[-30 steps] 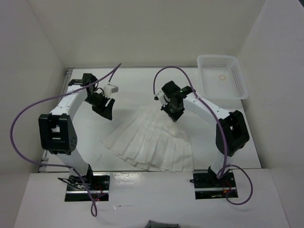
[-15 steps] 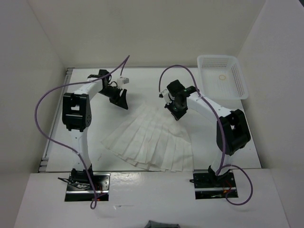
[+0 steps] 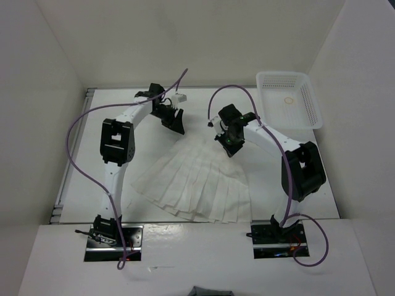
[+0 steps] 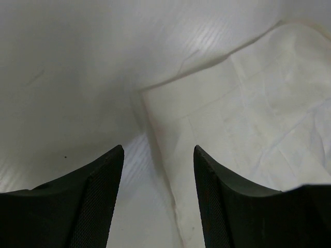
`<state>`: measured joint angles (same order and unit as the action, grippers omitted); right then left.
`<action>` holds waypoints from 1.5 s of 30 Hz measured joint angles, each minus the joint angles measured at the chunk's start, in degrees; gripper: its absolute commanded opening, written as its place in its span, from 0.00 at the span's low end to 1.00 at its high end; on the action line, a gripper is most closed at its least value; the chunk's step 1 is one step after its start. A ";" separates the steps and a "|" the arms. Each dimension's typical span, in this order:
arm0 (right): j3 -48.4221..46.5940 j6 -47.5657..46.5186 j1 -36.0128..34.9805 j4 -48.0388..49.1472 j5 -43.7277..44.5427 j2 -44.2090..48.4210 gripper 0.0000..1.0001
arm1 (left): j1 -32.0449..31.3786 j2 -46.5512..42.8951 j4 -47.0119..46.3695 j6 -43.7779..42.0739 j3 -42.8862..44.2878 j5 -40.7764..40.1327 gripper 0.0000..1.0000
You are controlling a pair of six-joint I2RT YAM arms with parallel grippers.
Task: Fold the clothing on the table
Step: Fold the skirt
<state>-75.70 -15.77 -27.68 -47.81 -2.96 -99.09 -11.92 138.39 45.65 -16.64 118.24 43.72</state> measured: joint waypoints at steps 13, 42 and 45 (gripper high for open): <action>0.00 0.15 0.00 0.07 -0.92 1.03 0.00 | -2.25 5.90 3.56 0.44 7.56 -0.59 0.62; -1.90 0.94 3.28 1.46 1.53 0.92 0.00 | -1.33 -3.21 0.26 0.55 -6.95 -8.83 0.00; -7.06 1.18 5.62 2.51 2.23 -3.85 0.00 | 2.21 -4.35 -0.09 2.19 -6.38 -9.75 0.00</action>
<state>-82.76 -14.59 -22.06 -45.30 -0.73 -102.94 -9.72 134.04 45.56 -14.46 111.85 33.98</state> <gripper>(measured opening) 0.014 0.010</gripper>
